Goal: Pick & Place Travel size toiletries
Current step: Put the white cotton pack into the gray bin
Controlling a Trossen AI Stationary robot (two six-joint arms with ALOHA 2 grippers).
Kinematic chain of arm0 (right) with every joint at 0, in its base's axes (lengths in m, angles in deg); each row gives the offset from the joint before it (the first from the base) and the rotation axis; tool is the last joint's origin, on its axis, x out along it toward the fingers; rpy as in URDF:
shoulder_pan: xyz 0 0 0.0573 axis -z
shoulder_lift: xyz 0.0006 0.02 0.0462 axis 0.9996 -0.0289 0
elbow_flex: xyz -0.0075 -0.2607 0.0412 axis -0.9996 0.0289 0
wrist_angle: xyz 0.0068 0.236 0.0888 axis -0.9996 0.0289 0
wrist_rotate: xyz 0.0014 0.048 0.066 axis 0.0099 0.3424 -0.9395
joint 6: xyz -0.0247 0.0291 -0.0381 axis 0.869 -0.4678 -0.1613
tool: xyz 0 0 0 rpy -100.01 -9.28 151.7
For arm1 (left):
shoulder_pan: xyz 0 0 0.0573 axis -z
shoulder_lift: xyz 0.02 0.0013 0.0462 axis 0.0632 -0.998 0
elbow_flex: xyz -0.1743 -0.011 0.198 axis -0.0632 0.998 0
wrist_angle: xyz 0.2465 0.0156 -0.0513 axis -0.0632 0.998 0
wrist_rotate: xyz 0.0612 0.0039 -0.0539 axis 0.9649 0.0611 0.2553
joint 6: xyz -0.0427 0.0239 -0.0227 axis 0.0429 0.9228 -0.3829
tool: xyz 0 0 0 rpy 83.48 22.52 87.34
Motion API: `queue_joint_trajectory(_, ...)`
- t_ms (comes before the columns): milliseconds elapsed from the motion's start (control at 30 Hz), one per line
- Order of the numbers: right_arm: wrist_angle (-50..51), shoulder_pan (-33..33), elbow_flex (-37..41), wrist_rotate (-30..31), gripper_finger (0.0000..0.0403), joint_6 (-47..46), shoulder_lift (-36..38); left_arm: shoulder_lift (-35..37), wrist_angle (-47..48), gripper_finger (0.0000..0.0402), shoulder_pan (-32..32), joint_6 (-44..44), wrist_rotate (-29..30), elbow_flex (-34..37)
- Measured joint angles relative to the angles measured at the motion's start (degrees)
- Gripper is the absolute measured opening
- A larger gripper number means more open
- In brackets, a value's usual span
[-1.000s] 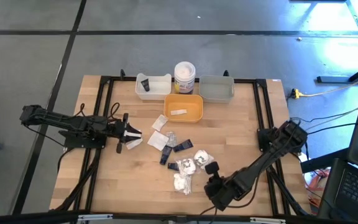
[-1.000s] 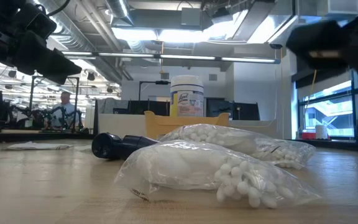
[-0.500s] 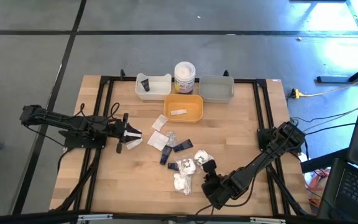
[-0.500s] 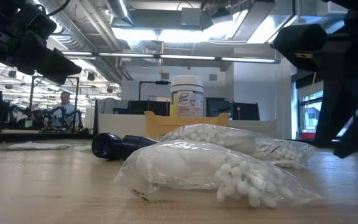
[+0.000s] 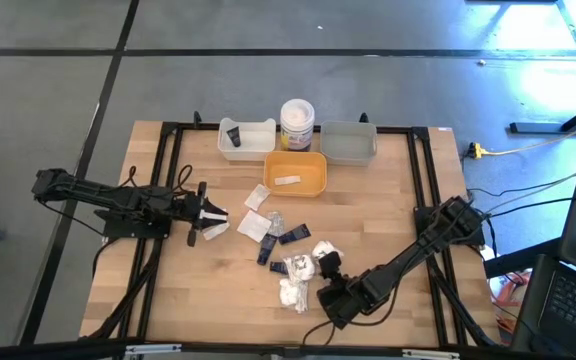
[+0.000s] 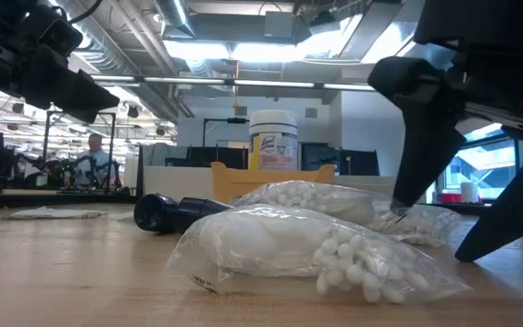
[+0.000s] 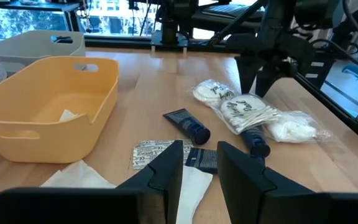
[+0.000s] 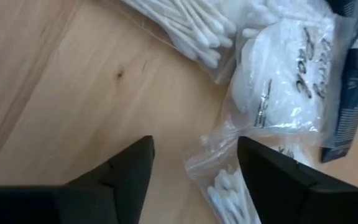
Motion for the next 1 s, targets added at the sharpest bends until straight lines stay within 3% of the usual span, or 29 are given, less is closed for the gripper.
queue_joint_trajectory(200,-0.61,0.05,0.08,4.72,0.0225,-0.24,-0.4,0.01,0.11,0.0098,0.0,0.04,0.0,0.0)
queue_joint_trajectory(533,0.72,1.58,0.11,0.64,0.0138,-2.55,-0.43,0.0,0.11,0.0097,0.0,0.0,0.0,0.0)
queue_joint_trajectory(1000,5.17,1.66,0.31,2.24,0.0009,-9.27,-0.56,0.0,0.11,0.0096,0.0,0.04,0.0,0.0)
